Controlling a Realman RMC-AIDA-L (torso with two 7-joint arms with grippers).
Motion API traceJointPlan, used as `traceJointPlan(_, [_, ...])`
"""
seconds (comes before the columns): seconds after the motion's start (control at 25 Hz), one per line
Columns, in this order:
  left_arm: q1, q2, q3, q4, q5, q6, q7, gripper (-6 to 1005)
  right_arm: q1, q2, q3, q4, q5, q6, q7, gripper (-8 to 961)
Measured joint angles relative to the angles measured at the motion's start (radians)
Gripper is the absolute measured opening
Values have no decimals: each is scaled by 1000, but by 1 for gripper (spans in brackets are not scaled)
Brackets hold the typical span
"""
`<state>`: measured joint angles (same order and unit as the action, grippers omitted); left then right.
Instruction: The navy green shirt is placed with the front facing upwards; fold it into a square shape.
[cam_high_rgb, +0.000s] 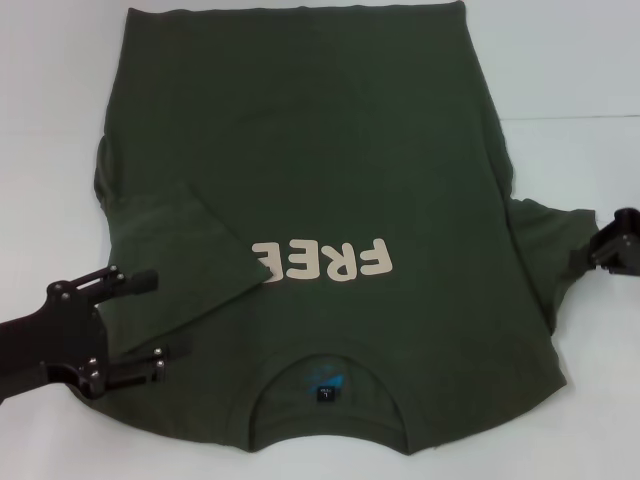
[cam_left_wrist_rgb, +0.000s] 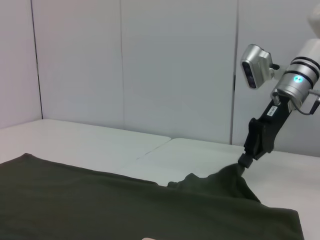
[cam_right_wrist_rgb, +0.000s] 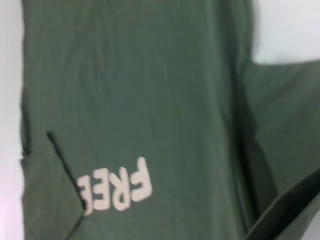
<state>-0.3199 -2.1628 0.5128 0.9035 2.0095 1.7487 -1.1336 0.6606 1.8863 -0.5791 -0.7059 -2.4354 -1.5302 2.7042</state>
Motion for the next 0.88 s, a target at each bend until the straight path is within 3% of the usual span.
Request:
traceJointPlan(0.56, [-1,2,-11,0,0,4,-12,834,-2,-3,7,-96,115,-49,-7,1])
traceJointPlan(0.8, [-2,2,-11,0,0,0,-14,834,-18,-30,-4,-79,75,-84,-3,2])
traceJointPlan(0.88, [-3,2,-12,0,0,-1,-15,834,-33,-39,0,-80,51,-89,1,67])
